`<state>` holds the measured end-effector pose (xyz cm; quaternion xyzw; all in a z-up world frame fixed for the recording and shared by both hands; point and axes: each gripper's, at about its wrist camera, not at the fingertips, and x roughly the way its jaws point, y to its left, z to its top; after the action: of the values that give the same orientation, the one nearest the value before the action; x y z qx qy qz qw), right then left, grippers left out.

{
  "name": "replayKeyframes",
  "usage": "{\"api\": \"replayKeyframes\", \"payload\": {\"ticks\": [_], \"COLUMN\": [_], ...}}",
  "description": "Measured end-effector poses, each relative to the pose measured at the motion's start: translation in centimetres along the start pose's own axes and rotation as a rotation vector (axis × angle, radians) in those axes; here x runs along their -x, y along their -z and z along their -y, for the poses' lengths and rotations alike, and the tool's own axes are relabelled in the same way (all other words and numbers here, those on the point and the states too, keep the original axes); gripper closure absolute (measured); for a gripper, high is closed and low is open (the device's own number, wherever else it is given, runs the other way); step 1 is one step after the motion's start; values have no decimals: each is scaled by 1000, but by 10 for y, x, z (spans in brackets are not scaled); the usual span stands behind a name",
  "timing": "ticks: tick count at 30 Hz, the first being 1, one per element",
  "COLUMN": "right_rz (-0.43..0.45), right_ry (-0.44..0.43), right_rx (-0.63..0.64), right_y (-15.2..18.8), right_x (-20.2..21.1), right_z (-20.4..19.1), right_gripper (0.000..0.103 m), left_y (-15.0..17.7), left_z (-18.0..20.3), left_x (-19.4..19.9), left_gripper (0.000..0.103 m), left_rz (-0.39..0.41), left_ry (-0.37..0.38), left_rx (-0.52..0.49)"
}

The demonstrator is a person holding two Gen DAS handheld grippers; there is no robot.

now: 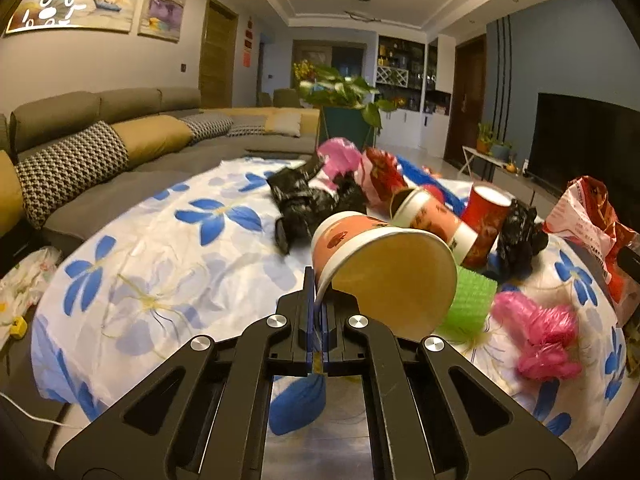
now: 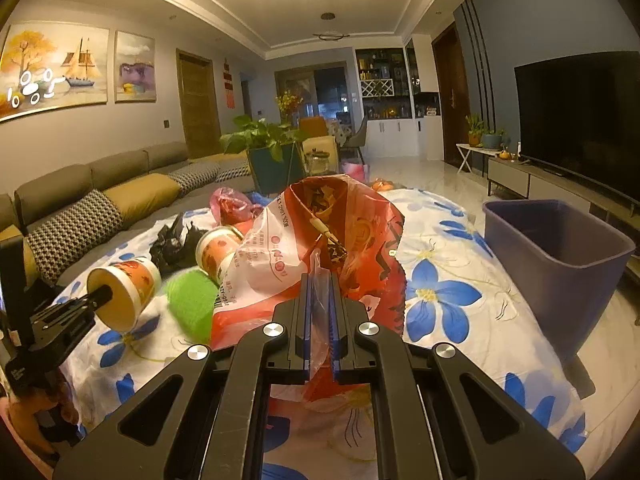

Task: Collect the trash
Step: 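Carry the snack bag with the right tool and the cup with the left tool toward the grey bin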

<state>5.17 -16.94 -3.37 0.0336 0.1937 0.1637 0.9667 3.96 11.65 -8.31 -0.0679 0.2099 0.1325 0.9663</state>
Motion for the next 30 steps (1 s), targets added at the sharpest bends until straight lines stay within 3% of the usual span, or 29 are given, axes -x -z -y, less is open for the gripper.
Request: {"api": "replayKeyframes", "payload": {"ticks": [5,11,18,22,30], "right_rz": [33,79,161,204,258], "right_ry": [17,64,211,307,472], "right_rx": [-6,-7,-23,-32,-63], "right_y": [-7,-15,-31,-44,-58], "right_x": [10,24,46,56,60], "right_z": [5,13,46,74,134], "right_gripper": [95,95,95,95,95], "left_y": [-14,-42,-88,-110,-122], "left_z": [4,39,118,171,269], "left_x": [15,38,66,73,53], "left_gripper": [101,101,101,101,101], "left_rz": [37,86,163,205,210], "left_ry": [18,105,334,427,522], "left_rx": [-4,-57,-116,-157,-191]}}
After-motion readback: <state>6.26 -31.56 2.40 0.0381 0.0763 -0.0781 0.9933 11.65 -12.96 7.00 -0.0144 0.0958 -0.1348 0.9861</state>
